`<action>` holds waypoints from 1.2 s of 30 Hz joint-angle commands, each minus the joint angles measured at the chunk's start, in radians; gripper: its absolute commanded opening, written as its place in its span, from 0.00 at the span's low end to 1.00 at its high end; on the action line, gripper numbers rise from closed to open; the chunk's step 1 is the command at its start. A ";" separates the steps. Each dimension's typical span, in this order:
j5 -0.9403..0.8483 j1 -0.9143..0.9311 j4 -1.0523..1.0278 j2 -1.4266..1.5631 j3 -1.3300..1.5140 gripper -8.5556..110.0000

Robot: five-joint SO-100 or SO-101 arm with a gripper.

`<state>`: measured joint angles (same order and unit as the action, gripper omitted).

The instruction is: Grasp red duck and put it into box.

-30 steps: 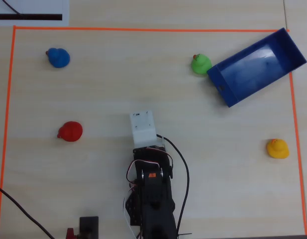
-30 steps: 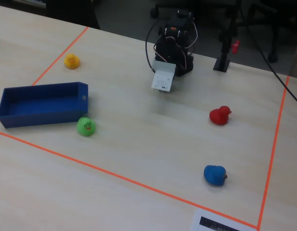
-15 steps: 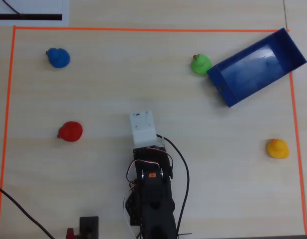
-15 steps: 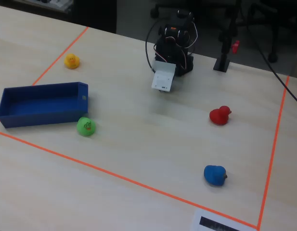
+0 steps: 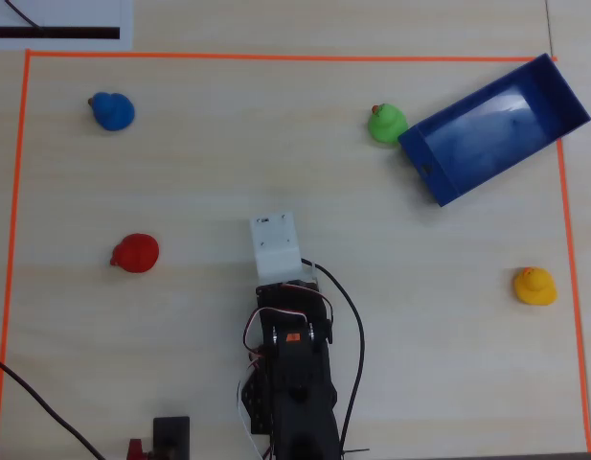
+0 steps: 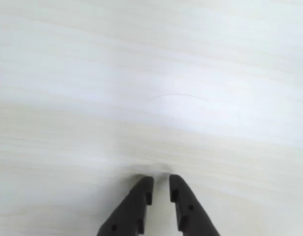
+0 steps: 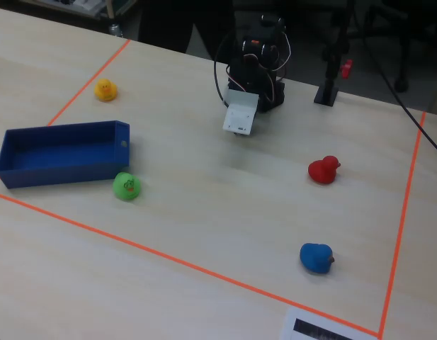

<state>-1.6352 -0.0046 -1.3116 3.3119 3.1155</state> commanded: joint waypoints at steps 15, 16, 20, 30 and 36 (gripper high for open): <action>0.005 -0.006 -0.031 0.000 -0.005 0.08; 0.005 -0.009 -0.031 0.000 -0.005 0.08; 0.005 -0.009 -0.032 0.000 -0.005 0.07; -0.086 -0.103 0.133 -0.005 -0.005 0.09; -0.101 -0.235 0.586 -0.275 -0.052 0.17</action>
<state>-1.7227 -0.1795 -0.8652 3.1983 3.1201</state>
